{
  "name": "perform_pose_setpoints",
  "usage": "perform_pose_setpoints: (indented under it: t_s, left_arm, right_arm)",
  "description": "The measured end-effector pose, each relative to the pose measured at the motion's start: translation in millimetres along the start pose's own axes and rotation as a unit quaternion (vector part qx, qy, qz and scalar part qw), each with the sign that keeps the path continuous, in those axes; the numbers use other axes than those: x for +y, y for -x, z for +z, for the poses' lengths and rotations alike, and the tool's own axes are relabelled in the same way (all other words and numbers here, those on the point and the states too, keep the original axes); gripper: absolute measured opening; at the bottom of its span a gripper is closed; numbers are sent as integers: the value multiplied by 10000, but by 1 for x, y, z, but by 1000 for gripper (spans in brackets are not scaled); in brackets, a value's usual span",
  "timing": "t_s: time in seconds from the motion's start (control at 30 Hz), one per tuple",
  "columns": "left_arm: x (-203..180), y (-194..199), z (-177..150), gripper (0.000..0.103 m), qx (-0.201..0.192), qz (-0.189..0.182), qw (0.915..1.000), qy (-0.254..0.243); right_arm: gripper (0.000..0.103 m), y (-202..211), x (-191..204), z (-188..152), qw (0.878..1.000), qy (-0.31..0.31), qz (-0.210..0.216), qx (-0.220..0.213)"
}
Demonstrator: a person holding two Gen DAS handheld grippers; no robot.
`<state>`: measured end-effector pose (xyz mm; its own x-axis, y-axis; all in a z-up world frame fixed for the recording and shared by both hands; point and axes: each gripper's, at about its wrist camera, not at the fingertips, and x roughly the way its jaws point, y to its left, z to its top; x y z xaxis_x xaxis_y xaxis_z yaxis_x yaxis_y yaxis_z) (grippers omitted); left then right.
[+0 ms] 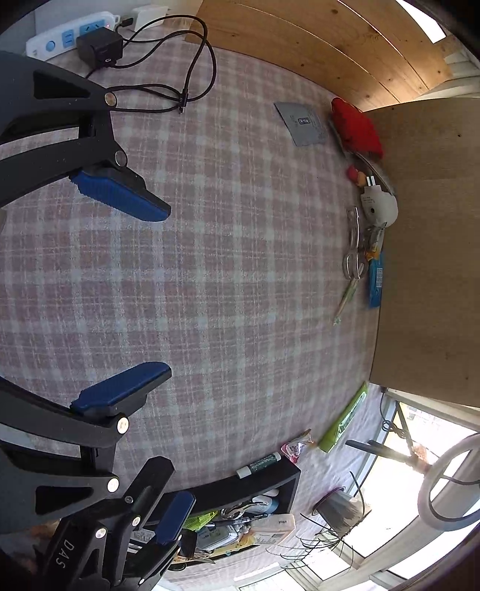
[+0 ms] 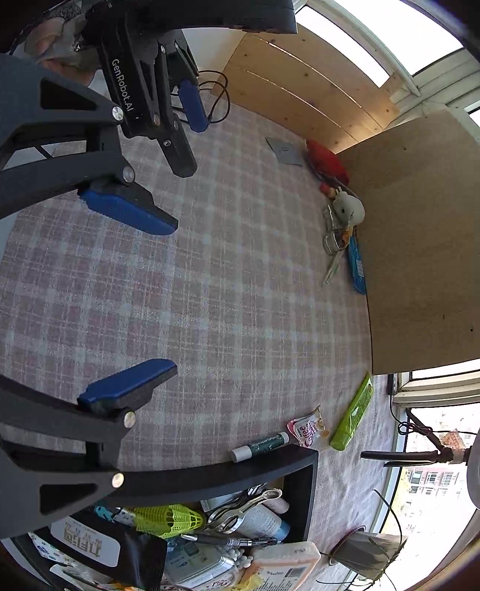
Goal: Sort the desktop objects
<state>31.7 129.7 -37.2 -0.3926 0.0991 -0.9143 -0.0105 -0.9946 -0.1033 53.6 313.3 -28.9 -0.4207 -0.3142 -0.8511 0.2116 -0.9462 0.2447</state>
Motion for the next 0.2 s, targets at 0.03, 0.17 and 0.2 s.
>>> perform_pose_setpoints:
  t_s: [0.03,0.17,0.2]
  left_arm:
    - [0,0,0,77,-9,-12,10000,-9]
    - [-2,-4,1,77,-1,-3,10000,-74]
    - [-2,-6,1,77,10,5,10000,-91]
  right_arm:
    - [69,-1,1,0,10000,6,0,1]
    - [69,-3,1,0,10000,2,3,3]
    - [69,-4,1,1,10000,-5,2,2]
